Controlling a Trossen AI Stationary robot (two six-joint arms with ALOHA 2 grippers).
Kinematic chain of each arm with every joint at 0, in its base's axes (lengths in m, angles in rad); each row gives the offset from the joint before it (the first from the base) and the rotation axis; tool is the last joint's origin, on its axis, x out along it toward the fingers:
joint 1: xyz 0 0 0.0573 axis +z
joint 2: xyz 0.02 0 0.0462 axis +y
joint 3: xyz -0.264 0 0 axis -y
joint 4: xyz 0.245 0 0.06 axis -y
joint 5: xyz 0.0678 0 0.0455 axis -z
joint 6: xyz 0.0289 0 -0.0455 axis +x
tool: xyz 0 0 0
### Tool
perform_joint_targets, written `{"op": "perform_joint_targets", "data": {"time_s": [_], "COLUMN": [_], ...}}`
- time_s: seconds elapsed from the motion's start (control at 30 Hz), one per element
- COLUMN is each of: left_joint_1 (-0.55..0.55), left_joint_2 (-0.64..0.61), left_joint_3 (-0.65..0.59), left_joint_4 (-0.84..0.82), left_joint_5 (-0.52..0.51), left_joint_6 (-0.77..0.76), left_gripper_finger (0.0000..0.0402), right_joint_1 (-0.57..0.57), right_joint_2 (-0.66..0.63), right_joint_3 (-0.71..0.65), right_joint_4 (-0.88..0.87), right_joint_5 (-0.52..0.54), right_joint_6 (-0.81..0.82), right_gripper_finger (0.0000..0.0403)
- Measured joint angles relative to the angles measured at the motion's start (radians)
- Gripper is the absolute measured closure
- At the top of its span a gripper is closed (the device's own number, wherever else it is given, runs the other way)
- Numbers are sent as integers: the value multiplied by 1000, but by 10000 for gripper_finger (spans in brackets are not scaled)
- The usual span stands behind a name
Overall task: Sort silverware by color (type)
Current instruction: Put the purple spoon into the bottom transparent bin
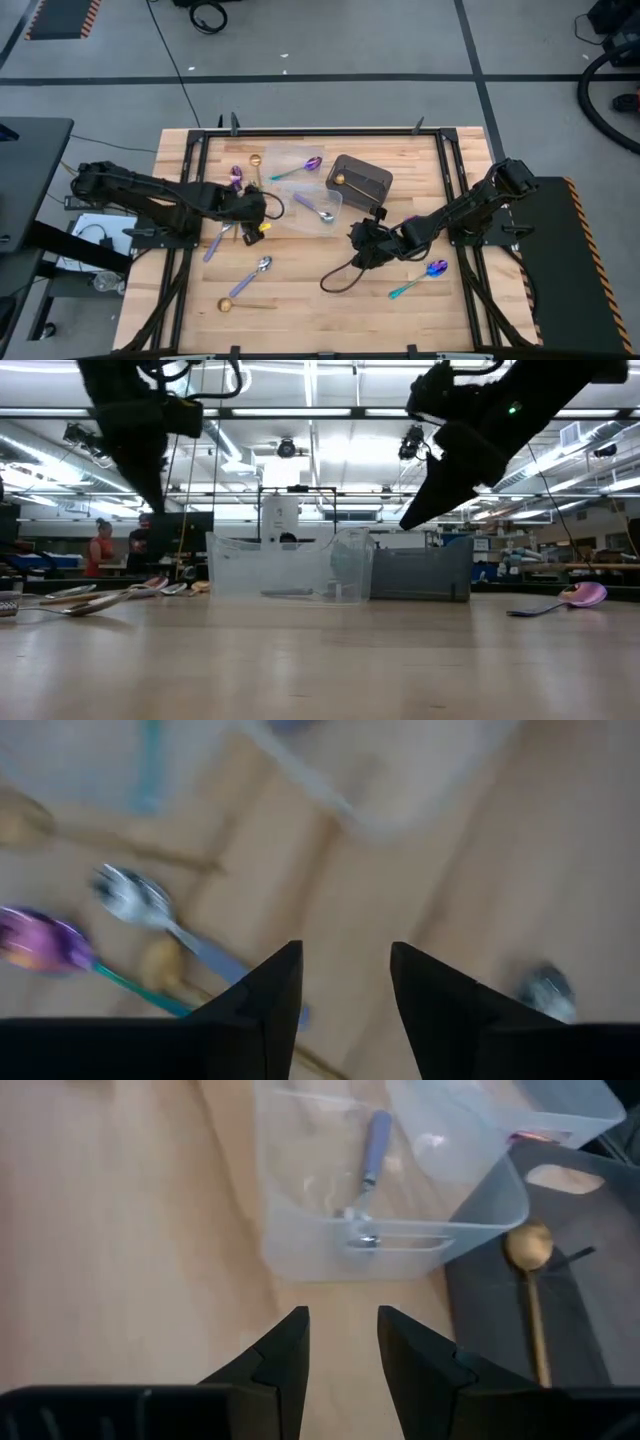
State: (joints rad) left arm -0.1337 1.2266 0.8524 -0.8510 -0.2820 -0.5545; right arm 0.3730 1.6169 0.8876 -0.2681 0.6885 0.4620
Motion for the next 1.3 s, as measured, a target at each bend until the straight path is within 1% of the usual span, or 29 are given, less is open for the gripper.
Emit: {"op": "perform_joint_targets", "data": {"time_s": [0.13, 0.27, 0.37, 0.47, 0.67, 0.77, 0.87, 1.03, 1.1, 1.2, 1.3], "left_joint_1": [-57, -138, -200, -260, -343, -379, -408, -448, -463, -479, -494], "left_joint_2": [3, 3, 12, 35, 131, 176, 211, 262, 276, 296, 323], "left_joint_3": [-37, -45, -44, -45, -45, -45, -45, -44, -44, -44, -44], "left_joint_4": [28, 34, 42, 45, 73, 91, 117, 169, 185, 220, 235], "left_joint_5": [104, 148, 148, 123, 122, 137, 138, 140, 140, 135, 129], "left_joint_6": [-100, -210, -286, -364, -457, -490, -527, -589, -609, -636, -647], "left_gripper_finger": [240, 240, 240, 240, 240, 240, 240, 240, 240, 240, 240], "right_joint_1": [-34, -62, -87, -109, -150, -165, -172, -174, -178, -187, -203], "right_joint_2": [0, 0, 0, 0, 0, 0, 0, 0, 0, 0, 0], "right_joint_3": [0, 0, 0, 0, 0, 11, 15, 15, 15, 15, 15], "right_joint_4": [41, 106, 135, 141, 185, 201, 228, 288, 320, 373, 410], "right_joint_5": [-11, -33, -27, 1, 4, 52, 123, 287, 328, 332, 266], "right_joint_6": [-69, -168, -230, -270, -360, -406, -455, -539, -576, -632, -650], "right_gripper_finger": [273, 273, 273, 273, 273, 273, 273, 273, 273, 273, 273]}}
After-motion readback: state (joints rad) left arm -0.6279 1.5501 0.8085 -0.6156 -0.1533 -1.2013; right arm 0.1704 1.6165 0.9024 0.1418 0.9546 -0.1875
